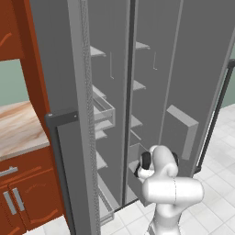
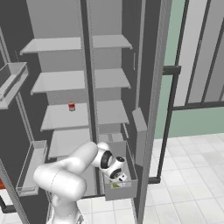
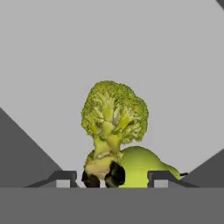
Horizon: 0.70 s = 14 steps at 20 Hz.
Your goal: Take the pear and broccoli from the fridge shelf and place them in the freezer drawer to begin freezing them.
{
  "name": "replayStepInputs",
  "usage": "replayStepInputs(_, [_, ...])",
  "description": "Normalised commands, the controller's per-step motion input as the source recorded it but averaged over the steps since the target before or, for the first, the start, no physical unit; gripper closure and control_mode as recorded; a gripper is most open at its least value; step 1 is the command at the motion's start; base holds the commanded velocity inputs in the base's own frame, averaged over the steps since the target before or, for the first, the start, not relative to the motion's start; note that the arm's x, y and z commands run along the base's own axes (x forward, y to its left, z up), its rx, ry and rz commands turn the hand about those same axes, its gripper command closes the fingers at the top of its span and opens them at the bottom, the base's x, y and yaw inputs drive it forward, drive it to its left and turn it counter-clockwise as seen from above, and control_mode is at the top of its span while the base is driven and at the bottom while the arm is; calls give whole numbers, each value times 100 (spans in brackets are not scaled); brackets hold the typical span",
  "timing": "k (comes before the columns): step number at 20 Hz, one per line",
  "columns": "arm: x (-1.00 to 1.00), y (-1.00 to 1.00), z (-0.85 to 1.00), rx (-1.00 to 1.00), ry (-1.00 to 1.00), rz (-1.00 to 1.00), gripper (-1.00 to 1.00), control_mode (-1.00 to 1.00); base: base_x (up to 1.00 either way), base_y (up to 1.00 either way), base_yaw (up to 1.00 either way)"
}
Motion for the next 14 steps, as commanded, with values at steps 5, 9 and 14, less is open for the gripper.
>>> replayStepInputs(5, [0,-1,19,0,-4,0,-100,-100,0,0,0])
replayStepInputs(9, [1,-2,52,0,-12,0,-100,-100,0,0,0])
replayStepInputs(14, [6,0,84,0,-15,0,-100,-100,0,0,0])
